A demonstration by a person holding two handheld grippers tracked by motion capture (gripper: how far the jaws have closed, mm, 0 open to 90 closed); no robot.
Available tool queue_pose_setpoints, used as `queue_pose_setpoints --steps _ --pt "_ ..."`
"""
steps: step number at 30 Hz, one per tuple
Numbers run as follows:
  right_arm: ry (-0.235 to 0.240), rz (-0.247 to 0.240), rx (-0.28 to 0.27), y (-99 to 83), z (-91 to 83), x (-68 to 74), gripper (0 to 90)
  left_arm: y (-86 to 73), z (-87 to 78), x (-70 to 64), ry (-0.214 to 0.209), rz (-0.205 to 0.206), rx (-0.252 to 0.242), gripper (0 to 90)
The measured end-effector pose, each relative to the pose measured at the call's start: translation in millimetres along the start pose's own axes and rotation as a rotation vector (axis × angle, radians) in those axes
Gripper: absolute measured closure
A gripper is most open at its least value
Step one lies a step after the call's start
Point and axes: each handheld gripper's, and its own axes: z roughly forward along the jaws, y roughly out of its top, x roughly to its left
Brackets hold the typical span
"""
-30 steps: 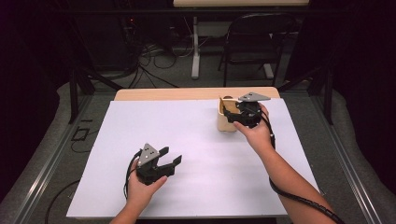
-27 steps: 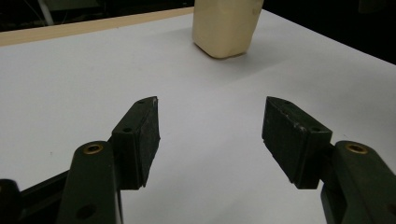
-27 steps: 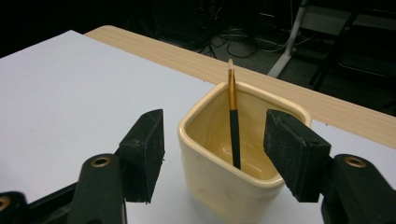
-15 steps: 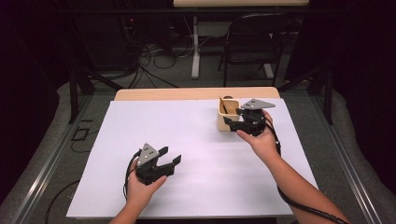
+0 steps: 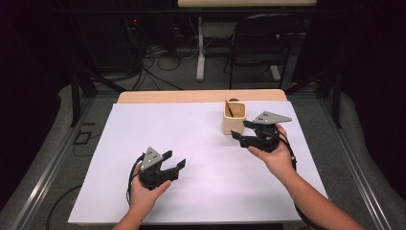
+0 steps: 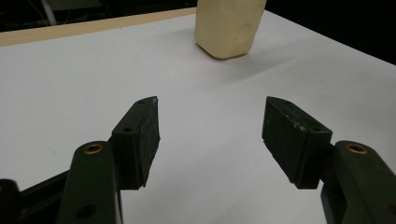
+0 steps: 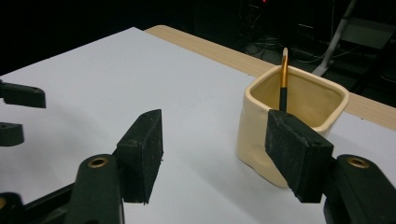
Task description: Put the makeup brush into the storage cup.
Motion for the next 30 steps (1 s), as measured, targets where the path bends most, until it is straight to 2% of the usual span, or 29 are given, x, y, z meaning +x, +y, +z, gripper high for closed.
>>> queue_pose_setpoints --steps 14,22,30 --pt "0.032 -0.015 0.007 -11.3 -18.4 12.5 36.5 0.0 -0.2 0.3 -0.001 -0.003 0.0 36.8" --pt "0.038 -0.013 0.029 -26.4 -23.0 15.7 36.4 -0.3 -1.6 1.6 0.007 -0.002 0.0 36.7" --pt "0.027 -0.015 0.016 -44.1 -33.0 13.5 36.4 -1.0 -4.4 3.2 0.014 -0.004 -0.001 36.7"
